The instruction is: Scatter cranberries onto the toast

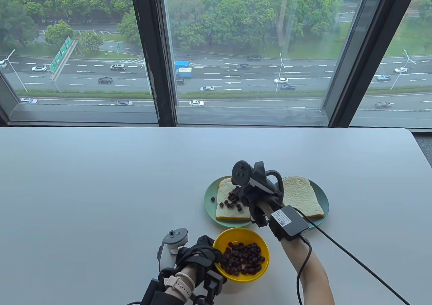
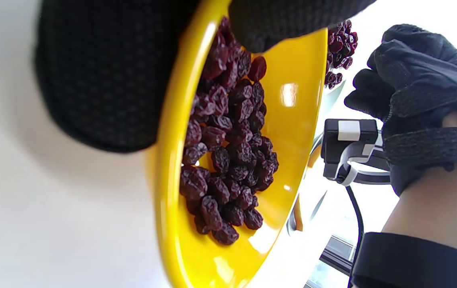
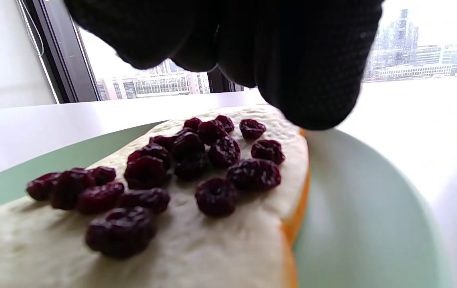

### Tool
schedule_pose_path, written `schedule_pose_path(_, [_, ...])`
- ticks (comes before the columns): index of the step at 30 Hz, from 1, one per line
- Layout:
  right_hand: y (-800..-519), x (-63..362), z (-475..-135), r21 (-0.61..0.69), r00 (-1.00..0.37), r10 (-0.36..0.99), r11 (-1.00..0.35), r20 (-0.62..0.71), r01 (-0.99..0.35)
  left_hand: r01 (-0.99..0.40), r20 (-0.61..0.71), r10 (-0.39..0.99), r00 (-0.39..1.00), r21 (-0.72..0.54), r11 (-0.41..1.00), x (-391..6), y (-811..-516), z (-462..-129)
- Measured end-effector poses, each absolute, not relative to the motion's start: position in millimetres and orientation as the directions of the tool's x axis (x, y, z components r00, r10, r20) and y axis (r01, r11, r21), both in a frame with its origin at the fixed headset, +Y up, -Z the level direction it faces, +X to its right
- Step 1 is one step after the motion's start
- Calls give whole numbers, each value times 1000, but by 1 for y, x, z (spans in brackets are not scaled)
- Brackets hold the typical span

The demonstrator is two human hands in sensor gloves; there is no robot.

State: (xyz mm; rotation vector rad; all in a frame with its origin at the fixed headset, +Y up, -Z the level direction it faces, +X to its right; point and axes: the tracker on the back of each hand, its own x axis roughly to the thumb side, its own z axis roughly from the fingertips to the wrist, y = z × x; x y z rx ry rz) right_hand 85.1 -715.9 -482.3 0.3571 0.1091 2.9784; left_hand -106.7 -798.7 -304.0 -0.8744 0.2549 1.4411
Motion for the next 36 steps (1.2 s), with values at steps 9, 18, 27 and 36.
schedule_pose_path(9, [-685, 93, -404, 211, -846, 244, -964, 475, -160, -935, -638, 757, 138, -336, -112, -107, -798, -305])
schedule_pose_path(18, [-700, 83, -344, 340, -740, 138, -932, 658, 128, -943, -615, 780, 115, -315, -110, -106, -794, -302])
schedule_pose_path(27, [-727, 60, -321, 194, -647, -129, -894, 751, 403, -945, -614, 786, 76, -297, -141, -103, -794, -300])
schedule_pose_path(36, [-724, 50, -321, 47, -644, -188, -943, 741, 329, -933, -636, 770, 49, -305, -192, -98, -797, -296])
